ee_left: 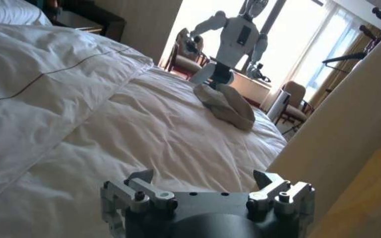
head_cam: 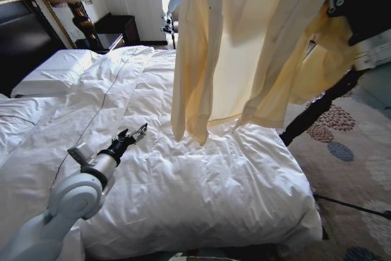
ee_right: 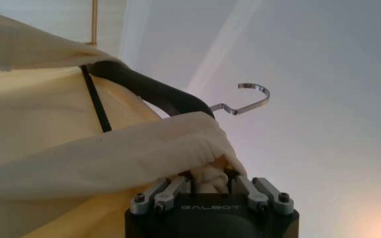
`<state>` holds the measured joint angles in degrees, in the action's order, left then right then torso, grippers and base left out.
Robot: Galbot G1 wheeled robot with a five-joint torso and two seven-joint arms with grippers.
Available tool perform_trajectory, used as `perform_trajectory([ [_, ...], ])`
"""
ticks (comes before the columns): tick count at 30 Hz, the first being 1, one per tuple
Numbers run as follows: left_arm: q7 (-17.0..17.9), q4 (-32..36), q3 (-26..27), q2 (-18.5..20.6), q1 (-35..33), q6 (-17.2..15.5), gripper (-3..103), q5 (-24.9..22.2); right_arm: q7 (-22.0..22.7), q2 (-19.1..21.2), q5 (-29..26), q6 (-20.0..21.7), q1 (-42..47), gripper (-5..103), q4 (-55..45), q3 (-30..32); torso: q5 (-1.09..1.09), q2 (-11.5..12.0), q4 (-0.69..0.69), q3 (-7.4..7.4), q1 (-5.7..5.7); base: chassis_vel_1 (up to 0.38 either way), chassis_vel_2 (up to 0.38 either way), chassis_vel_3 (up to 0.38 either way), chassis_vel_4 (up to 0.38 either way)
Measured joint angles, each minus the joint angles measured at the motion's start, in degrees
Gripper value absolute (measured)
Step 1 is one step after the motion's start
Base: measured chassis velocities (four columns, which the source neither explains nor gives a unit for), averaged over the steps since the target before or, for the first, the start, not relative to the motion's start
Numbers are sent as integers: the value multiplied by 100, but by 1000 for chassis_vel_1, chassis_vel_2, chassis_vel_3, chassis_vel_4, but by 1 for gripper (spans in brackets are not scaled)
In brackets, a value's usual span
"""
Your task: Pick up the clothes from the bed and hang them on the clothes hanger.
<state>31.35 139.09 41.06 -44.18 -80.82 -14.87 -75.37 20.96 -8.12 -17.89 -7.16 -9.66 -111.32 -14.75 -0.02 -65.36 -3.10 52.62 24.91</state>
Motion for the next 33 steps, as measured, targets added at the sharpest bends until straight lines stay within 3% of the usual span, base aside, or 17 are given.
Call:
perform_trajectory([
  [3,-22,27,-55,-74,-44,3,100,85,8,651,-264,-149,-86,22,-20,-88,1,0,-2,0,0,0,0,0,0],
  [7,-51,28,-124,-118,-59,15,100,149,76,1092,-459,-214,-167,22,-64,-183,2,0,-3,0,0,0,0,0,0],
  [17,-62,3,-301,-140,59,32,100,176,195,1829,-758,-242,-586,22,-207,-506,0,0,-1,1,0,0,0,0,0],
  [21,-75,-20,-384,-152,99,38,100,188,199,2083,-836,-257,-1102,22,-247,-1088,-3,0,-1,0,0,0,0,0,0],
  [24,-85,-65,-559,-152,173,42,100,228,53,2361,-727,-396,-2204,22,-230,-2439,1,1,-1,0,0,0,0,0,0],
  [25,-85,-65,-559,-152,173,42,100,228,53,2361,-727,-396,-2204,22,-230,-2439,1,1,-1,0,0,0,0,0,0],
  [29,-87,-119,-774,-154,251,47,100,299,-221,2753,-636,-482,-3563,22,-176,-3892,1,1,-2,1,1,0,0,0,0],
  [33,-88,-168,-904,-153,298,48,100,347,-452,3002,-580,-482,-4315,22,-143,-4542,1,1,-2,0,0,0,0,0,0],
])
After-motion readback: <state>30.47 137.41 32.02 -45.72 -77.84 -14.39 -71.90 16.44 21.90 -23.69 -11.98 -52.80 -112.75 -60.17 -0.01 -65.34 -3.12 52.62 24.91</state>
